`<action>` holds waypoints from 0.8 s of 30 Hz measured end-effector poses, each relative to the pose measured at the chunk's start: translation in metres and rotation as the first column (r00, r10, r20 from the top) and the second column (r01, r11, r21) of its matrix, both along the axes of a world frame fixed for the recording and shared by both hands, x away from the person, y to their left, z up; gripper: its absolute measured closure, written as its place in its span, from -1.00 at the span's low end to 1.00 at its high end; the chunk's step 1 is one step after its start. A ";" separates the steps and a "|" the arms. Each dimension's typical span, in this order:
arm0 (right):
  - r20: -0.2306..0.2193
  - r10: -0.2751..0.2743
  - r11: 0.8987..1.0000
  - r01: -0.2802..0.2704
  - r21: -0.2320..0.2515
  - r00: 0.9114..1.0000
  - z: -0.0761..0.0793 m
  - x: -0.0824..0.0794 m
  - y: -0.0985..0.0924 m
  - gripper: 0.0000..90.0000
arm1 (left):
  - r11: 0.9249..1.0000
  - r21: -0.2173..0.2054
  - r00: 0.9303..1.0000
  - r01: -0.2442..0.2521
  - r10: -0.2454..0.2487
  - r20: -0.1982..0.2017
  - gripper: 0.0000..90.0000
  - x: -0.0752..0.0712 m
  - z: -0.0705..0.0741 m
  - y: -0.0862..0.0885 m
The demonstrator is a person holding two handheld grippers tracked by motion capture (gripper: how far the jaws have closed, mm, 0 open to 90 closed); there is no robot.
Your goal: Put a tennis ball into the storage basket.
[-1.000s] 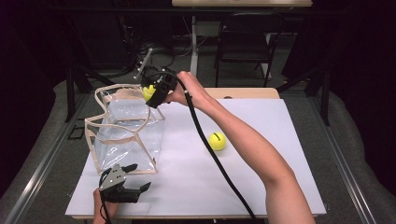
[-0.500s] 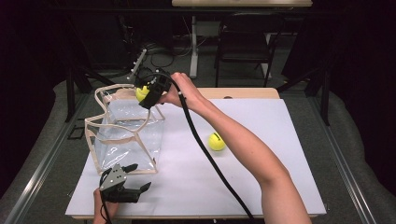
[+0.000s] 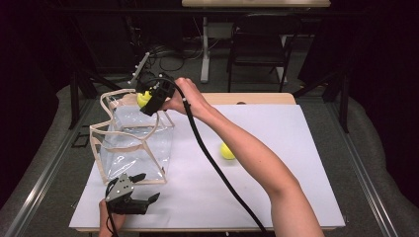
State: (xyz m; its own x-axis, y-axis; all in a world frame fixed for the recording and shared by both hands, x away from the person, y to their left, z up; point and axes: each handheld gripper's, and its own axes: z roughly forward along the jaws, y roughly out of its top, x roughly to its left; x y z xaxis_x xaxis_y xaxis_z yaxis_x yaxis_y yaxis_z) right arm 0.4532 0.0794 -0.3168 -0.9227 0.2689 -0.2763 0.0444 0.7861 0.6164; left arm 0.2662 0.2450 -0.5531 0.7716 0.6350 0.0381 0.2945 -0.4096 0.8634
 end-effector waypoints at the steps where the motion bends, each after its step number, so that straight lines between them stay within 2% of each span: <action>1: 0.000 0.001 1.000 -0.001 0.002 1.000 0.000 0.000 0.001 -0.41 | 1.000 0.000 1.000 0.000 0.000 0.001 -0.65 0.000 0.000 0.000; 24: -0.031 0.028 1.000 -0.029 -0.008 0.999 -0.017 -0.006 0.022 -0.41 | 1.000 0.000 1.000 0.002 -0.002 0.002 -0.65 0.000 0.000 0.001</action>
